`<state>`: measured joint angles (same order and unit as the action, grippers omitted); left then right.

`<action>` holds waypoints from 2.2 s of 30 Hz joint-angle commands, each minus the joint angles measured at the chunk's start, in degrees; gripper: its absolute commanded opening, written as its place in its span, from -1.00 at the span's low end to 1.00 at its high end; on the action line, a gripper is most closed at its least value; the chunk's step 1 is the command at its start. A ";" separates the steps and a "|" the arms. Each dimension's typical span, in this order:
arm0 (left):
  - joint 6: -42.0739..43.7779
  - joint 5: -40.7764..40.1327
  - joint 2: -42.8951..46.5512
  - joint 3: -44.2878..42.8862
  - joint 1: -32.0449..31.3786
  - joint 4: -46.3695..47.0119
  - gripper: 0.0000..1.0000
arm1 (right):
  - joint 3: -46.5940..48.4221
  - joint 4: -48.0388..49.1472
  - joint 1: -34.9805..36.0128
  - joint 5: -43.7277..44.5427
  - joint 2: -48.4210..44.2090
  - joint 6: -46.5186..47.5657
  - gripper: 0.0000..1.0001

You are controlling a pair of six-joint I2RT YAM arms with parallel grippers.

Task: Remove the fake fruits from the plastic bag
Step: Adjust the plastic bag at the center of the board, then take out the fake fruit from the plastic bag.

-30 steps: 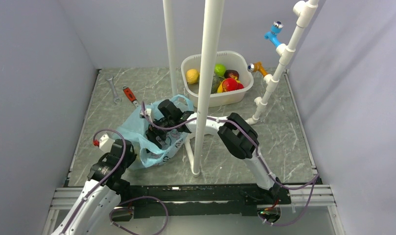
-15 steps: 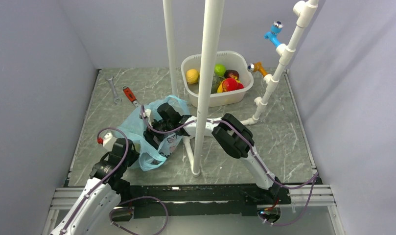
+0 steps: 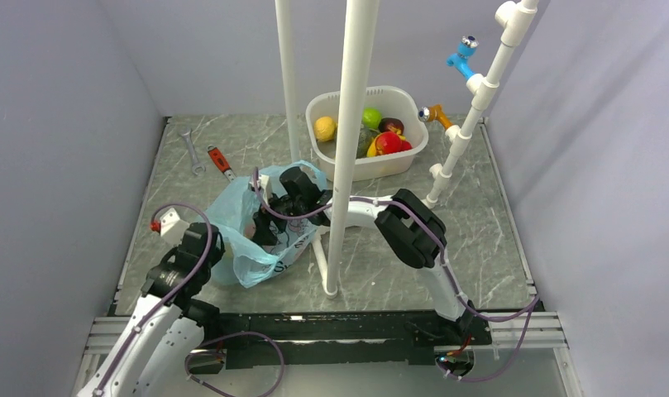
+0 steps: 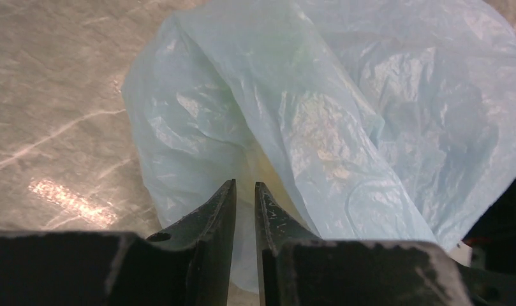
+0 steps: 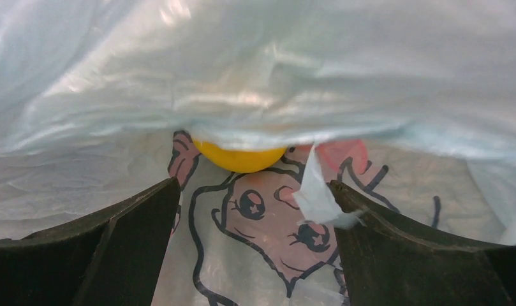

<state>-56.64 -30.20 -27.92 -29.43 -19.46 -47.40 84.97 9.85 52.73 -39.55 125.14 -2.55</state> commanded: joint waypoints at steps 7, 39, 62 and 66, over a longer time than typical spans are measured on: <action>3.16 -4.22 -7.40 -2.28 0.48 8.40 -0.60 | 7.07 0.80 -0.13 0.44 2.44 0.90 0.70; 3.98 3.12 -5.25 -2.45 0.57 3.80 -0.64 | 6.00 3.87 1.59 4.69 -1.00 -4.72 -0.75; 18.31 9.97 1.55 -19.17 0.57 -3.83 0.75 | -15.49 -9.42 -8.91 15.06 -31.08 -8.56 -0.99; 22.55 19.16 2.57 -21.29 0.61 -1.11 0.96 | -8.53 -21.42 -8.98 12.71 -23.39 -6.13 -1.00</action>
<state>-39.33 -20.40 -26.39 -47.33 -19.18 -52.03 70.72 -0.71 43.18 -25.61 96.62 -10.66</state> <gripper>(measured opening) 0.944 0.614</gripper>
